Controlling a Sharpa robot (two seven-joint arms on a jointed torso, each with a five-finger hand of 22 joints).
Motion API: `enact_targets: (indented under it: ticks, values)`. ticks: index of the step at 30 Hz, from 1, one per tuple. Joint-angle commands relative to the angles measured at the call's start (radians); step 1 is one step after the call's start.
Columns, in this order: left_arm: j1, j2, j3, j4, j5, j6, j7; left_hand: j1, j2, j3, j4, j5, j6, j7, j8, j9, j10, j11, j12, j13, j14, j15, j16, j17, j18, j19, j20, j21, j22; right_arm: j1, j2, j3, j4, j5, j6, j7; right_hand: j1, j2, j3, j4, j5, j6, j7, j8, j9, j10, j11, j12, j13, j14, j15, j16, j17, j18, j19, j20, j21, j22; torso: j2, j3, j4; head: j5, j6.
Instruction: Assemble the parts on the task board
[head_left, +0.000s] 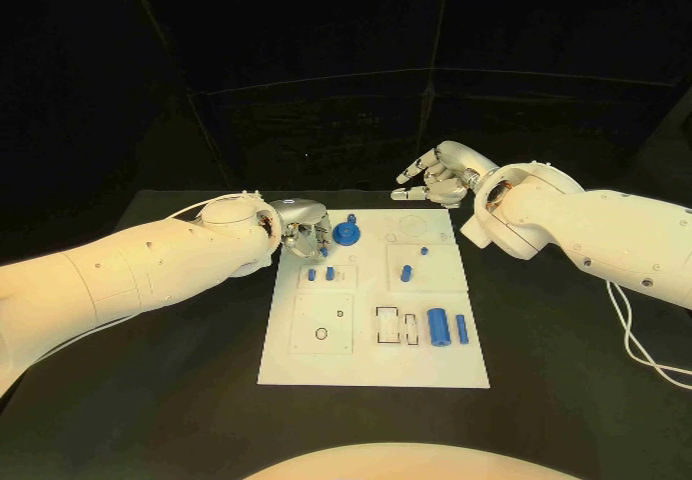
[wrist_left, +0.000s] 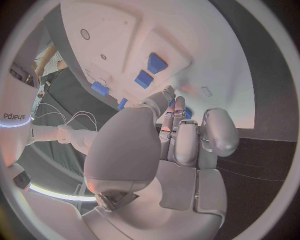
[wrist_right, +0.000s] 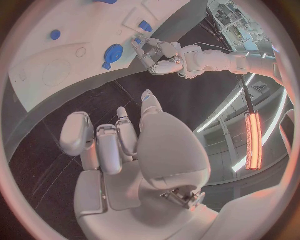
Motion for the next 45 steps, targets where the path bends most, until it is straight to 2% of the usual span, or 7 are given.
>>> enact_targets:
  ticks: [1,16,36,45]
  values:
    - [0.0,0.002,0.0,0.001,0.003,0.012,-0.001,-0.007,-0.002,0.003,-0.003,-0.004,0.007,0.003,-0.004,-0.001,0.007,-0.003,-0.006,-0.001,0.019,-0.003,-0.001,-0.001,-0.016,0.002,0.001,0.002,0.0,0.002,0.001,0.001,0.001,-0.002,-0.003,0.007,0.0,0.011,-0.005,-0.001,0.005,-0.002,0.001,0.006,0.0,-0.003,0.0,-0.002,0.006,0.061,-0.006,-0.005,0.056,0.012,-0.004,0.0,-0.003,0.0,0.0,0.0003,-0.0002,-0.001,-0.001]
    - [0.0,0.003,0.0,0.003,0.003,0.005,-0.001,-0.021,-0.013,0.0,-0.003,-0.004,0.0,0.007,-0.015,-0.007,0.006,0.001,-0.022,-0.003,0.018,0.0,-0.003,-0.007,-0.016,-0.001,0.003,-0.002,-0.002,0.002,0.0,0.001,0.001,-0.002,-0.003,0.007,0.0,0.011,-0.005,-0.001,0.005,-0.002,0.001,0.006,0.0,-0.003,0.0,-0.002,0.006,0.061,-0.006,-0.005,0.056,0.012,-0.004,0.0,-0.003,0.0,0.0,0.0001,0.0002,-0.002,-0.003]
    - [0.0,0.003,0.0,-0.002,0.003,0.015,-0.018,-0.054,-0.041,-0.018,0.004,-0.004,-0.024,0.014,-0.042,-0.019,-0.003,0.01,-0.053,-0.005,0.015,0.007,-0.008,-0.022,-0.013,-0.006,0.009,-0.018,-0.013,0.002,0.001,0.001,0.0,-0.002,-0.004,0.007,0.0,0.012,-0.008,0.0,0.005,-0.001,0.001,0.007,0.0,-0.005,0.0,-0.003,0.004,0.061,-0.006,-0.006,0.054,0.013,-0.006,0.0,-0.005,-0.003,0.0,0.0,-0.0003,-0.001,-0.005]
    - [0.0,-0.002,0.0,0.001,0.043,0.016,-0.015,-0.068,-0.052,-0.034,0.009,-0.004,-0.038,0.014,-0.054,-0.025,-0.017,0.014,-0.067,-0.006,0.012,0.01,-0.012,-0.032,-0.011,-0.008,0.012,-0.028,-0.019,0.002,0.001,0.001,-0.002,-0.002,-0.004,0.008,0.0,0.012,-0.008,0.0,0.005,-0.001,0.001,0.007,0.0,-0.005,0.0,-0.003,0.004,0.061,-0.006,-0.006,0.054,0.013,-0.006,0.0,-0.005,-0.003,0.0,-0.0003,0.0001,-0.002,-0.006]
